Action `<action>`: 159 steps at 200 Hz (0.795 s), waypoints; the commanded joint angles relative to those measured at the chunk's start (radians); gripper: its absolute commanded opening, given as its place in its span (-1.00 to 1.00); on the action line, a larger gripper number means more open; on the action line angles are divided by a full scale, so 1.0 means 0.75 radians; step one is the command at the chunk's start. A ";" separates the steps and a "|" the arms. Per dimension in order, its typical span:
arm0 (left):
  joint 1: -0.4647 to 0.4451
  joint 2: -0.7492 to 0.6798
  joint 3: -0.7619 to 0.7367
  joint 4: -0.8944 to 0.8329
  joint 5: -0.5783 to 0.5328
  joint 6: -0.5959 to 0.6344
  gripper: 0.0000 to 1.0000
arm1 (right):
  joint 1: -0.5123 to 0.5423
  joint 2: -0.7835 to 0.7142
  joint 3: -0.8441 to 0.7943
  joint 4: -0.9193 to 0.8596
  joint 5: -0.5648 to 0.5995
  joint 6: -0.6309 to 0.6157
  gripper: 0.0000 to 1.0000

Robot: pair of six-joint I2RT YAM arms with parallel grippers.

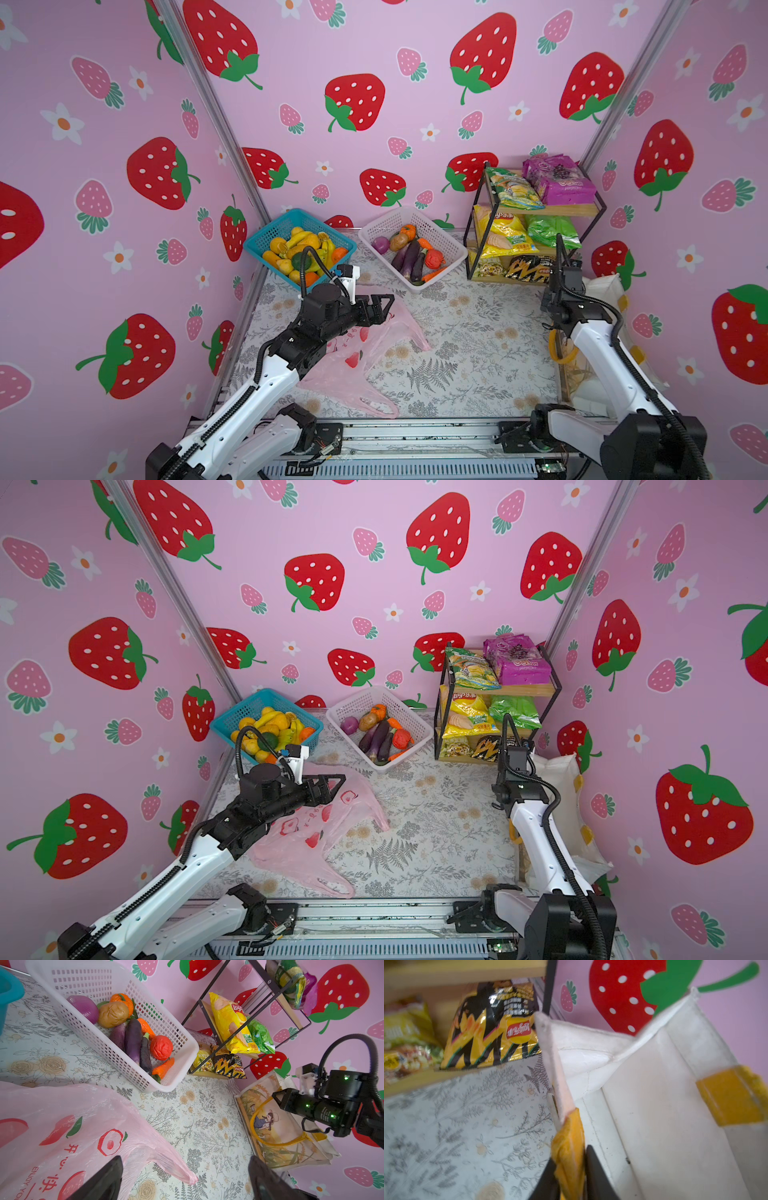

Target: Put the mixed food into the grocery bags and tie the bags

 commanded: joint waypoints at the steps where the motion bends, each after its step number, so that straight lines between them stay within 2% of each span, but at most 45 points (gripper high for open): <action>1: -0.005 -0.036 -0.024 -0.014 -0.049 -0.020 0.90 | 0.005 -0.035 0.056 -0.128 -0.235 0.008 -0.83; 15: -0.006 -0.045 -0.017 -0.033 -0.058 -0.027 0.90 | 0.043 -0.058 0.090 -0.220 -0.356 0.024 -0.90; 48: -0.005 -0.062 0.005 -0.103 -0.108 0.011 0.90 | 0.267 -0.075 0.203 -0.411 -0.454 0.072 -0.94; 54: -0.005 -0.062 0.004 -0.106 -0.166 0.015 0.90 | 0.315 -0.065 0.219 -0.432 -0.479 0.082 -0.95; 77: -0.003 -0.053 0.015 -0.129 -0.232 0.023 0.91 | 0.521 -0.024 0.271 -0.471 -0.521 0.136 -0.94; 109: -0.001 -0.030 0.033 -0.152 -0.320 0.006 0.94 | 0.749 0.051 0.348 -0.405 -0.629 0.202 -0.92; 159: 0.001 -0.015 0.052 -0.162 -0.374 -0.032 0.89 | 0.972 0.243 0.437 -0.120 -0.799 0.284 -0.91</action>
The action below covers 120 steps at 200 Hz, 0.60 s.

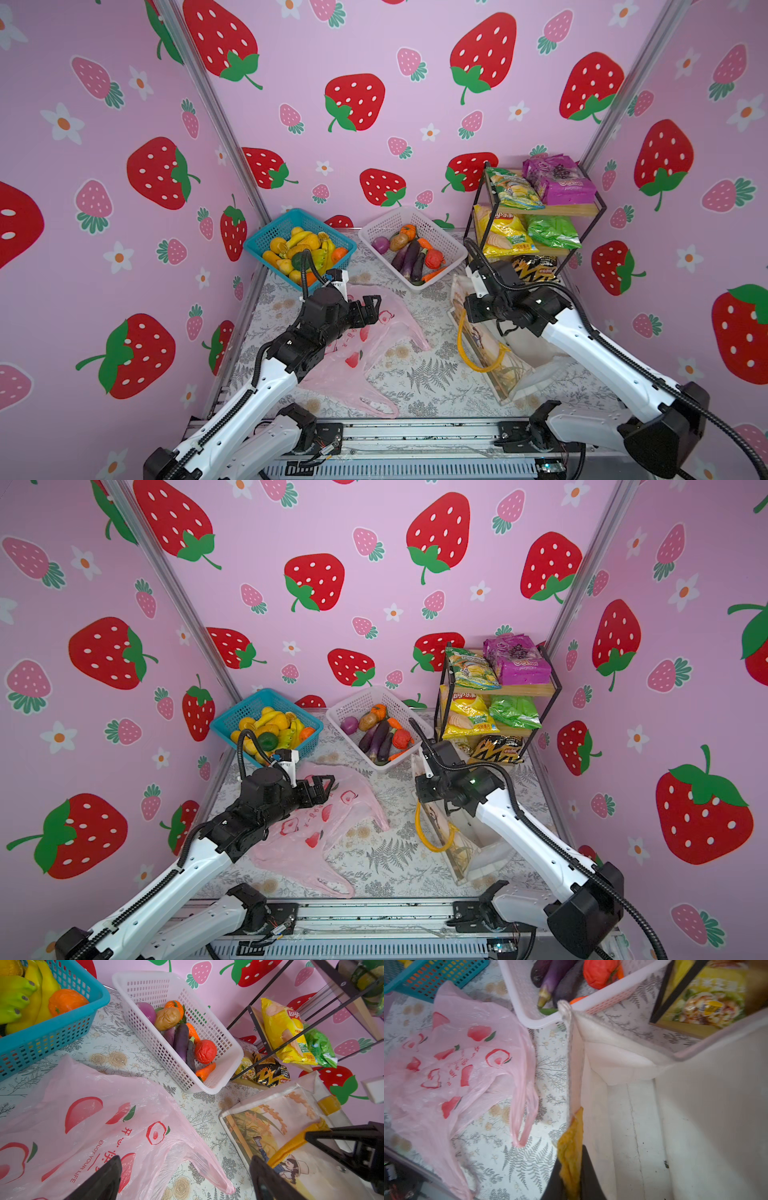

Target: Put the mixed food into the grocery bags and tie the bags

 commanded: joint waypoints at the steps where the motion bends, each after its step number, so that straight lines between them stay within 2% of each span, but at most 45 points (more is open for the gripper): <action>1: 0.001 -0.003 0.061 -0.016 -0.067 -0.029 0.89 | 0.077 0.077 0.076 0.183 -0.129 0.081 -0.91; 24: 0.001 -0.010 0.060 -0.036 -0.079 -0.052 0.86 | 0.129 0.180 0.133 0.359 -0.142 0.132 -0.91; 90: 0.001 -0.100 0.047 -0.135 -0.140 -0.086 0.82 | 0.147 0.411 0.230 0.815 -0.174 0.379 -0.92; 105: 0.001 -0.113 0.060 -0.162 -0.144 -0.085 0.82 | 0.158 0.489 0.257 0.885 -0.233 0.432 -0.87; 120: 0.000 -0.117 0.073 -0.171 -0.120 -0.096 0.82 | 0.162 0.547 0.307 0.902 -0.311 0.442 -0.68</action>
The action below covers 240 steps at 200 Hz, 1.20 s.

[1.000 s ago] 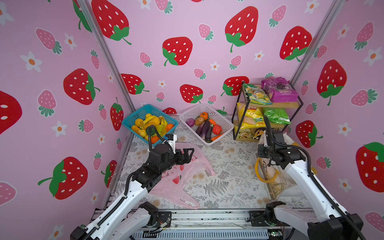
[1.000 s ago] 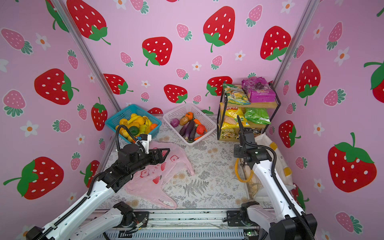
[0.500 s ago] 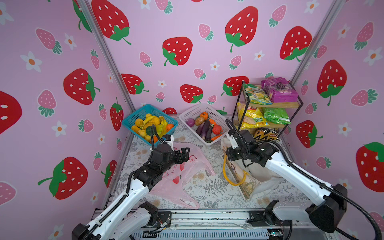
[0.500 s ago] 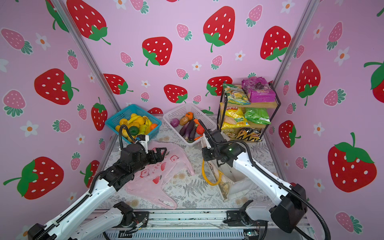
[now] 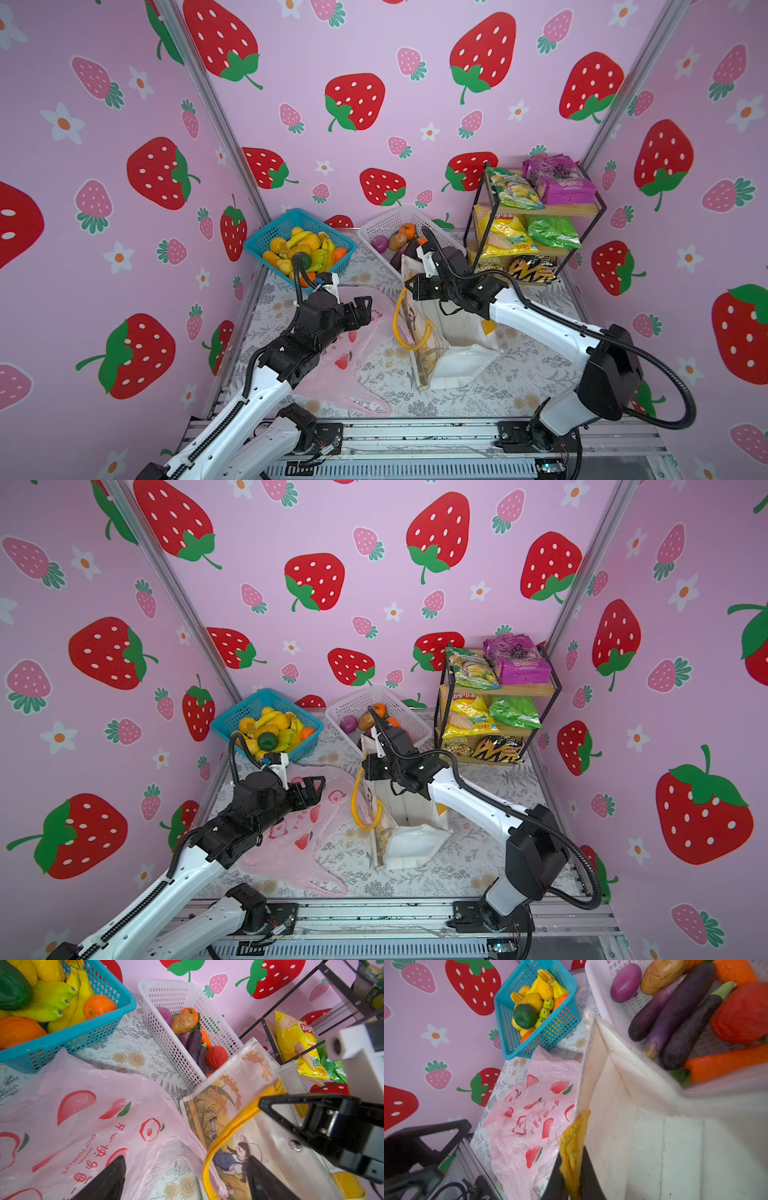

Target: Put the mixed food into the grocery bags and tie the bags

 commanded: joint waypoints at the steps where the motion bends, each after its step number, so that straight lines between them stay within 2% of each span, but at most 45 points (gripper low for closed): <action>1: 0.000 -0.016 0.068 -0.060 -0.018 -0.030 0.82 | 0.011 0.074 0.097 0.222 -0.096 0.094 -0.66; 26: -0.014 0.004 0.085 -0.052 0.087 -0.092 0.82 | 0.008 0.064 0.148 0.139 -0.164 -0.029 -0.11; 41: -0.044 0.020 0.107 -0.045 0.136 -0.125 0.83 | 0.003 0.000 0.142 0.070 -0.173 -0.135 0.14; 60: -0.103 0.047 0.143 -0.040 0.143 -0.122 0.84 | -0.019 -0.136 0.084 0.023 -0.164 -0.233 0.27; 80: -0.157 0.122 0.202 -0.077 0.094 -0.039 0.88 | -0.058 -0.305 -0.021 0.007 -0.143 -0.320 0.35; 101: -0.164 0.256 0.306 -0.148 0.075 0.061 0.87 | -0.115 -0.485 -0.135 -0.031 0.019 -0.399 0.46; 117: -0.167 0.373 0.386 -0.167 0.068 0.112 0.79 | -0.216 -0.609 -0.237 -0.050 0.139 -0.405 0.61; 153: -0.173 0.581 0.493 -0.178 0.083 0.146 0.36 | -0.638 -0.858 -0.507 0.017 0.183 -0.276 0.80; 162: -0.174 0.600 0.495 -0.157 0.100 0.141 0.20 | -0.746 -0.914 -0.588 0.075 0.175 -0.220 0.90; 180: -0.173 0.610 0.475 -0.093 0.141 0.118 -0.16 | -0.952 -0.984 -0.738 0.245 0.087 -0.088 0.97; 201: -0.173 0.605 0.433 -0.021 0.188 0.083 -0.57 | -1.134 -0.882 -0.825 0.468 -0.058 0.094 0.95; 223: -0.173 0.600 0.391 0.036 0.217 0.047 -0.86 | -1.165 -0.678 -0.749 0.598 -0.113 0.141 0.90; 228: -0.173 0.598 0.379 0.051 0.224 0.037 -1.00 | -1.164 -0.632 -0.720 0.609 -0.115 0.142 0.89; 240: -0.173 0.596 0.357 0.085 0.233 0.018 -1.00 | -1.167 -0.538 -0.674 0.643 -0.105 0.161 0.86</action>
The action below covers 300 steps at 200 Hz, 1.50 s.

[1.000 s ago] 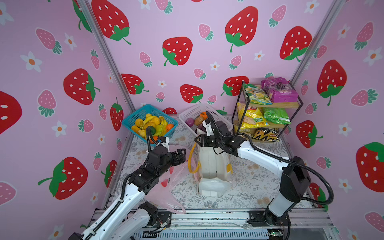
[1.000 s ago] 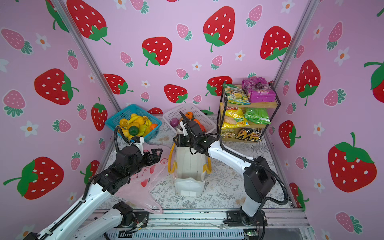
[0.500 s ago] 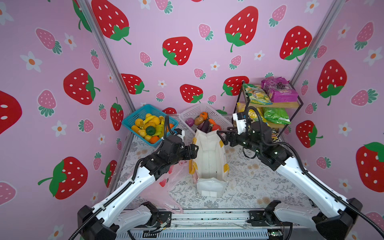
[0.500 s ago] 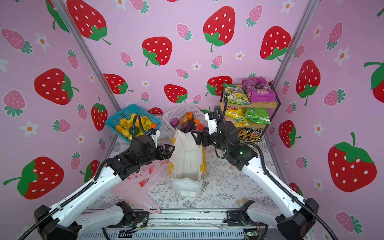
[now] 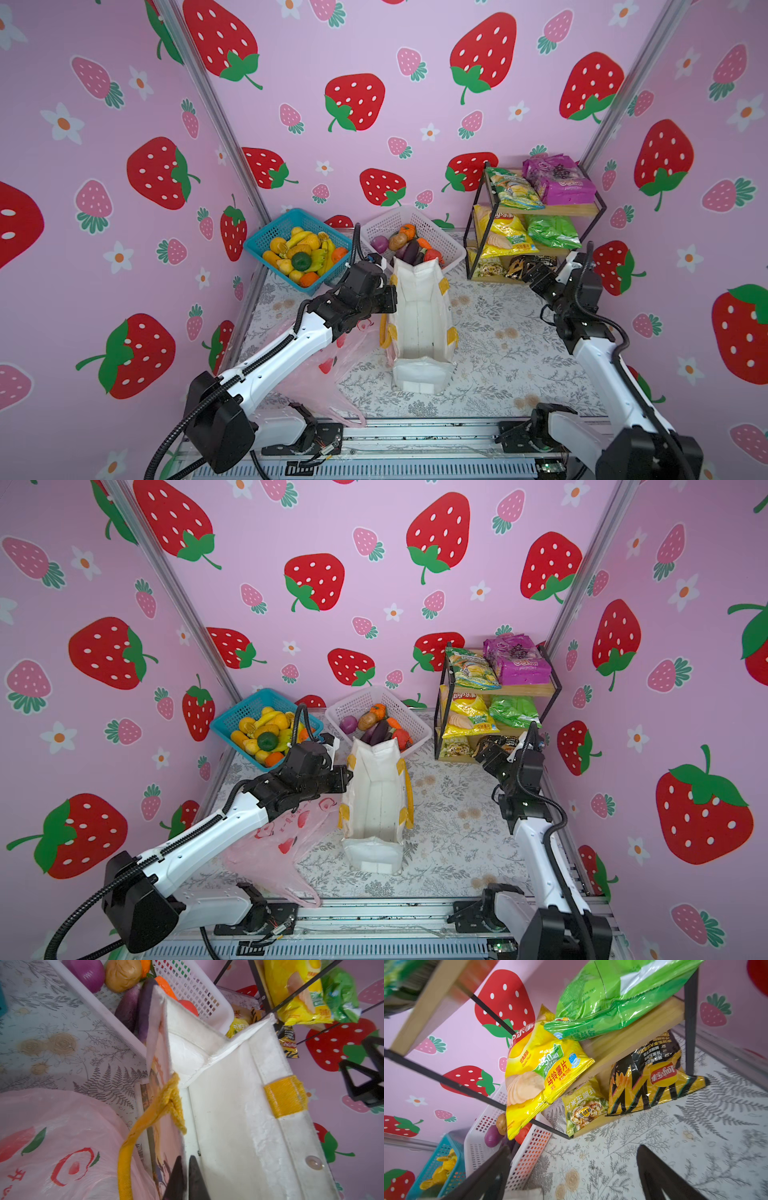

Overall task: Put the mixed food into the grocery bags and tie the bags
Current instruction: 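Hold the tote with the left gripper while the right gripper grasps the yellow chip bag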

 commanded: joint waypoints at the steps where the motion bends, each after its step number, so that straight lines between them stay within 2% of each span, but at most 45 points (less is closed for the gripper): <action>1: -0.003 -0.020 -0.047 0.101 0.041 -0.056 -1.00 | -0.006 0.143 0.103 0.219 -0.074 0.122 0.86; 46: -0.003 -0.028 -0.063 0.133 0.047 -0.065 -1.00 | -0.025 0.359 0.201 0.352 -0.115 0.188 0.59; 91: -0.003 -0.022 -0.065 0.151 0.056 -0.058 -1.00 | -0.027 0.444 0.240 0.378 -0.117 0.189 0.28; 139: -0.003 -0.020 -0.069 0.158 0.061 -0.059 -1.00 | -0.033 0.509 0.272 0.441 -0.151 0.219 0.05; 166: -0.003 -0.024 -0.078 0.161 0.057 -0.060 -1.00 | -0.042 0.502 0.245 0.534 -0.206 0.237 -0.44; 182: -0.003 -0.026 -0.083 0.161 0.053 -0.062 -1.00 | -0.047 0.477 0.219 0.570 -0.260 0.251 -0.62; 224: -0.003 -0.036 -0.090 0.161 0.041 -0.057 -1.00 | -0.114 0.347 0.141 0.523 -0.432 0.224 -0.82; 263: -0.003 -0.034 -0.087 0.163 0.037 -0.049 -1.00 | -0.240 0.307 0.173 0.428 -0.677 0.182 -0.91; 283: -0.003 -0.036 -0.088 0.163 0.030 -0.047 -1.00 | -0.269 0.320 0.211 0.405 -0.815 0.188 -0.94; 300: -0.003 -0.036 -0.088 0.166 0.026 -0.046 -1.00 | -0.270 0.304 0.225 0.361 -0.874 0.163 -0.95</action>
